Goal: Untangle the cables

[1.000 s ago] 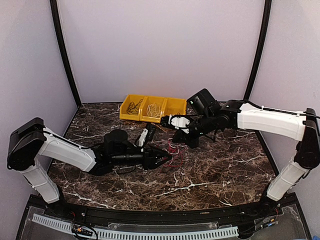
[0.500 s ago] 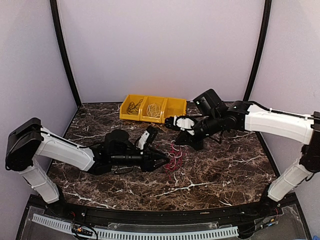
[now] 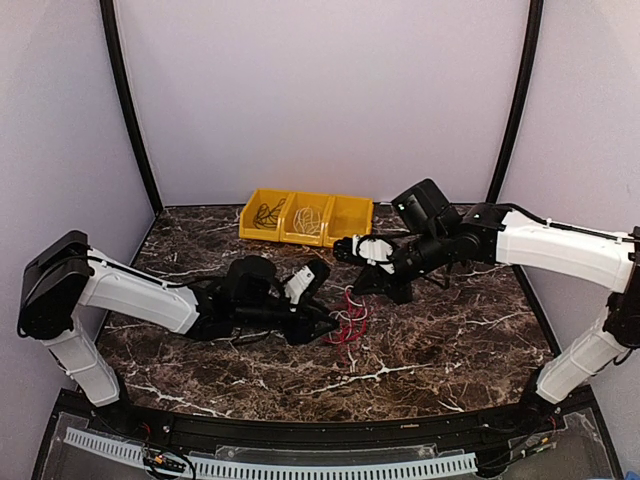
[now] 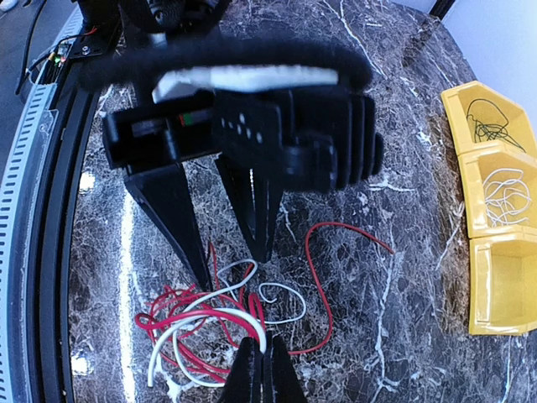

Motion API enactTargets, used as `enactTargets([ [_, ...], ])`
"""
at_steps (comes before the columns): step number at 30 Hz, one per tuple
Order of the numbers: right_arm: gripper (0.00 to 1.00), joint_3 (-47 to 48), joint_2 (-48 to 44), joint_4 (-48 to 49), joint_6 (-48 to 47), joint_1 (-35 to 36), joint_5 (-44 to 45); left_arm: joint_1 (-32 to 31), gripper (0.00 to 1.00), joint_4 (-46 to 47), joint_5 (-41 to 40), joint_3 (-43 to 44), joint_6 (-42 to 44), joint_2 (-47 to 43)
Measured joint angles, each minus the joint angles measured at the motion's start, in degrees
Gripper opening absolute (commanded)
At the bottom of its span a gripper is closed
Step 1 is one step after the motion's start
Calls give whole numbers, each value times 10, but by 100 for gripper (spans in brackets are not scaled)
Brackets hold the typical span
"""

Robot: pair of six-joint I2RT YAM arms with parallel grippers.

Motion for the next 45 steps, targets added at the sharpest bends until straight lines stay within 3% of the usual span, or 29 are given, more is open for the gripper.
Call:
enactTargets([
  [9,0,-2,0,0,0,0,-4,0,31,12,-17,24,-3,60],
  [16,2,-12,-3,2,0,-1,-3,0,1,33,-63,30,-13,67],
  [20,10,-43,-5,28,6,-20,3,0,0,34,-98,29,-20,64],
  [24,30,-96,-5,86,43,-92,16,1,0,28,-148,15,-47,30],
  [28,40,-116,1,112,67,-139,23,5,0,28,-174,-5,-82,-29],
  [33,52,-108,1,121,66,-119,-24,7,0,30,-178,-6,-117,-49],
  [40,60,-74,14,136,41,-51,-69,7,0,31,-166,-12,-151,-47],
  [45,61,-60,64,176,39,-40,-85,7,0,30,-150,-11,-166,-49],
])
